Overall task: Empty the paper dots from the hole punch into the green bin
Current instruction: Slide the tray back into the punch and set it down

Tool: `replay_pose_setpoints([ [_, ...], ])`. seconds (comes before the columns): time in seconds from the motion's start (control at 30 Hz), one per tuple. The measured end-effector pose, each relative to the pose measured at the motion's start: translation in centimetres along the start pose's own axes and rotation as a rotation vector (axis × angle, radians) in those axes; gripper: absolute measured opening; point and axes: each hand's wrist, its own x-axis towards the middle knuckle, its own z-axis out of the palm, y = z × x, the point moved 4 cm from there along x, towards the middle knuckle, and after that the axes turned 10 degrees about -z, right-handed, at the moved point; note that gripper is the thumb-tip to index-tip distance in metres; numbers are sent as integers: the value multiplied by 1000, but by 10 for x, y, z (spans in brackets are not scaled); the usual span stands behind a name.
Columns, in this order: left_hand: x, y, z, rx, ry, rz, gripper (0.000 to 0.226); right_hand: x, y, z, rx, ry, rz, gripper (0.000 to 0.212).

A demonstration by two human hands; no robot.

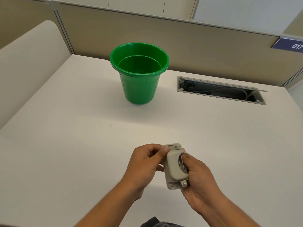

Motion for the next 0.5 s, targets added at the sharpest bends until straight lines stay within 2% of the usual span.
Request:
replay_pose_setpoints([
  [0.07,0,2,0,-18,-54,2,12,1,0,-1,24,6,-1,46],
  [0.13,-1,2,0,-52,-83,8,16,1,0,-2,30,21,-1,44],
  [0.27,-2,-1,-1,-150,-18,-9,14,1,-3,-1,32,-13,12,36],
  [0.4,0,-8,-3,-364,77,-68,8,-3,-8,-1,204,-46,29,37],
  [0.5,2,-13,-7,-489,166,-91,8,-9,-6,-2,221,-116,13,30],
])
